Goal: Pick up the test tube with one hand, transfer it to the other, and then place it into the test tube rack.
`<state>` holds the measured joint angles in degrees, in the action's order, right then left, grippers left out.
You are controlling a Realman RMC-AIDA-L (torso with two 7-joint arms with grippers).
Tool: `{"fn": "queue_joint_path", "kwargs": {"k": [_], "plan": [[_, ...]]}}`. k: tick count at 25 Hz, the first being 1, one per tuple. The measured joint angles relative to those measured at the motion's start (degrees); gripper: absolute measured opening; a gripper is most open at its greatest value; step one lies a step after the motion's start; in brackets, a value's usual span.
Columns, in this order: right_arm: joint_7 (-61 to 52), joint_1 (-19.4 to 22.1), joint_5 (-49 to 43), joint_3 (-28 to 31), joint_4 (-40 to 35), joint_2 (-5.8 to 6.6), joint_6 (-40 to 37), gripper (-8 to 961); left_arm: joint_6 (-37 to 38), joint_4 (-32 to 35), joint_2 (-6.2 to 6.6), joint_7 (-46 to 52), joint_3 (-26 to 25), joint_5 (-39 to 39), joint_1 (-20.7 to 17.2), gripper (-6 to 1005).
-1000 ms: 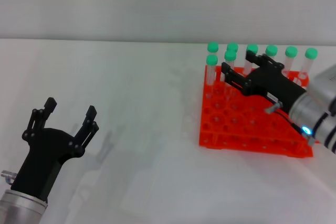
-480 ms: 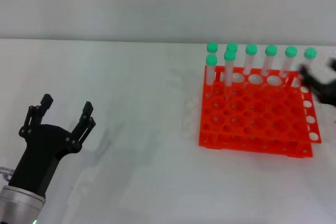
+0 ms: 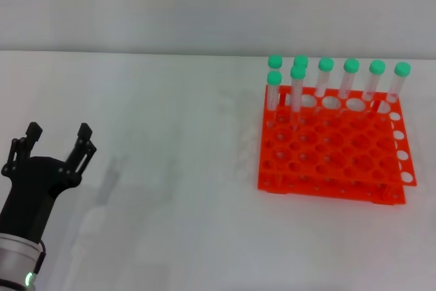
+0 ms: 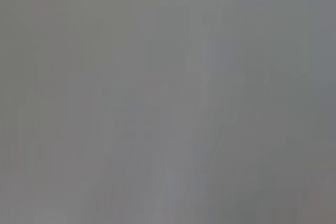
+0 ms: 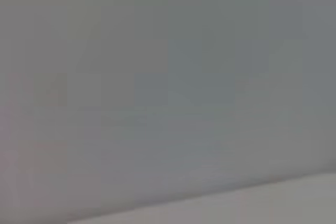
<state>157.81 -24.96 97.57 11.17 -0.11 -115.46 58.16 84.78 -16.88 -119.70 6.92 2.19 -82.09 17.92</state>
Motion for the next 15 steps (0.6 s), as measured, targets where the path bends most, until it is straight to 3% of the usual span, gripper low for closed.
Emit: {"fn": "queue_joint_path", "kwargs": {"k": [11, 15], "plan": [[0.13, 0.70, -0.60, -0.08, 0.34, -0.16, 2.16, 832, -2.51, 1.50, 0.05, 2.92, -0.10, 0.79, 1.56, 880], [0.93, 1.15, -0.63, -0.16, 0.67, -0.27, 5.04, 832, -2.52, 1.12, -0.10, 4.03, -3.11, 0.80, 1.60, 880]]}}
